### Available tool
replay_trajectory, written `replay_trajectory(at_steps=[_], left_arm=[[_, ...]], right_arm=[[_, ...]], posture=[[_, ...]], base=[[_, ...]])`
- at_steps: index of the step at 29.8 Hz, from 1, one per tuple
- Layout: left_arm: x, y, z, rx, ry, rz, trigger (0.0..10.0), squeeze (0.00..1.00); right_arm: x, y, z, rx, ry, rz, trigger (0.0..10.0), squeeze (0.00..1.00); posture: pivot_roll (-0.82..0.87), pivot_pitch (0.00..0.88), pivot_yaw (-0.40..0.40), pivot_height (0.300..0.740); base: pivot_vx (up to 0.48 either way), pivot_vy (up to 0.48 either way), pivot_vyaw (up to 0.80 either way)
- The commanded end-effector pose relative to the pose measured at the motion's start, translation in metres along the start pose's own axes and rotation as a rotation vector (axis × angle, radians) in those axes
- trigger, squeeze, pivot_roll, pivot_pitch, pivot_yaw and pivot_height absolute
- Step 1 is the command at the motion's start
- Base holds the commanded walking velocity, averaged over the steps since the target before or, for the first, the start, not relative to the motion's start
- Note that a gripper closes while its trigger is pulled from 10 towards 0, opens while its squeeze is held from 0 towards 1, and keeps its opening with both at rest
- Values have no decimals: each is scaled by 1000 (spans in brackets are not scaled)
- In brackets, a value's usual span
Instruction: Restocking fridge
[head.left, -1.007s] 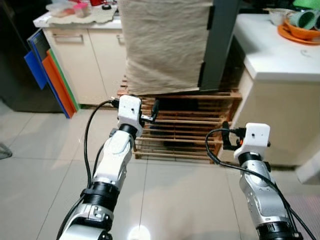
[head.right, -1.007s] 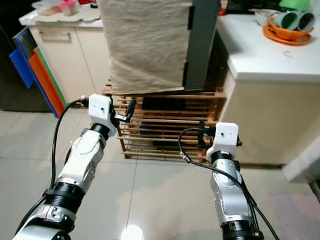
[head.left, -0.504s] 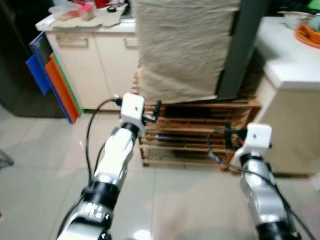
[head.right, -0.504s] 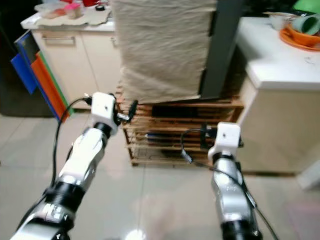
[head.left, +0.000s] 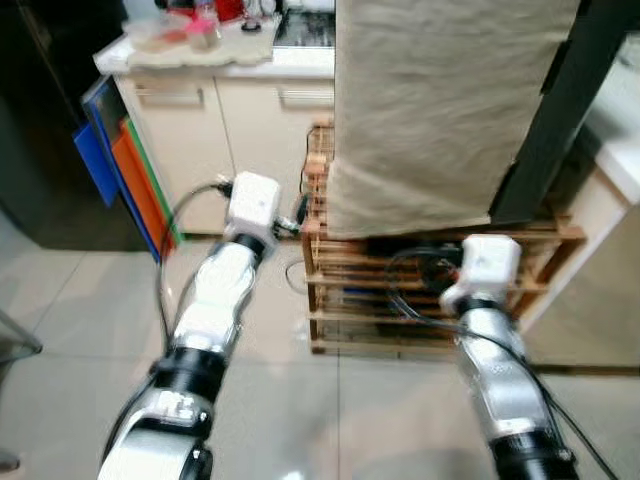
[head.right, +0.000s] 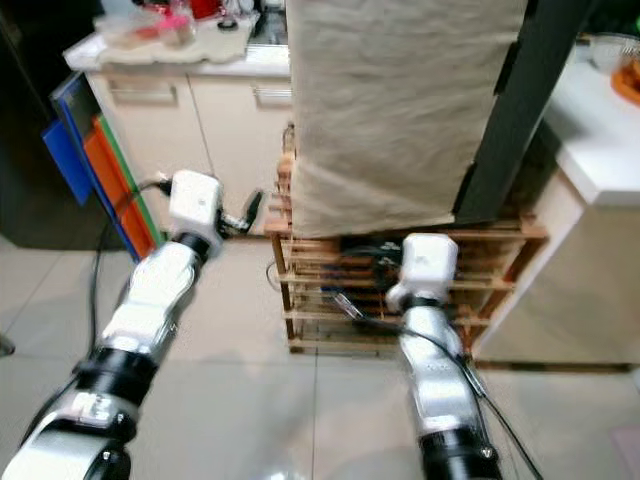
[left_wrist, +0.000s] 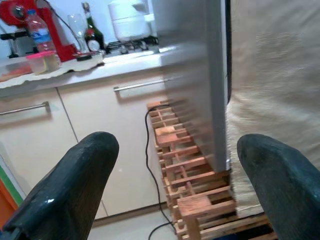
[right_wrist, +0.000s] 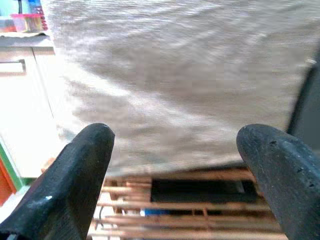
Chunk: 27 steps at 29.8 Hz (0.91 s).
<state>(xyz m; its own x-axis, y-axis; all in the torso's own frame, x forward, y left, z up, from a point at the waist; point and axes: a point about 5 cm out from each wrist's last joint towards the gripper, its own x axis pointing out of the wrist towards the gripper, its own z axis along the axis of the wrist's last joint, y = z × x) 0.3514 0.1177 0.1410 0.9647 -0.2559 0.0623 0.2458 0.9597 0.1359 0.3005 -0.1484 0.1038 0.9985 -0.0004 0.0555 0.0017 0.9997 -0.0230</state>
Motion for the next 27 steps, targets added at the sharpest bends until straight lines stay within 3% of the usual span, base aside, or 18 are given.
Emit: replay_trajectory(at_steps=[1,9,15,27], left_arm=[[0,-15,-2,16,14,-48,10000,0],[-3,-20,-1,-1,-7,-75,10000,0],[-2,-26,6,-19,-36,-113,10000,0],[-2,-24,10,-15,-57,-109,10000,0]], right_arm=[[0,-12,0,-8,-4,-34,10000,0],[3,-17,0,-35,-2,-85,10000,0],[3,-15,1,-34,-13,-83,10000,0],[4,-8,7,-41,-45,-52,10000,0]], posture=[[37,0,54,740],[46,0,49,740],[44,0,50,740],[47,0,51,740]], base=[[0,0,0],[0,0,0],[480,0,0],[480,0,0]])
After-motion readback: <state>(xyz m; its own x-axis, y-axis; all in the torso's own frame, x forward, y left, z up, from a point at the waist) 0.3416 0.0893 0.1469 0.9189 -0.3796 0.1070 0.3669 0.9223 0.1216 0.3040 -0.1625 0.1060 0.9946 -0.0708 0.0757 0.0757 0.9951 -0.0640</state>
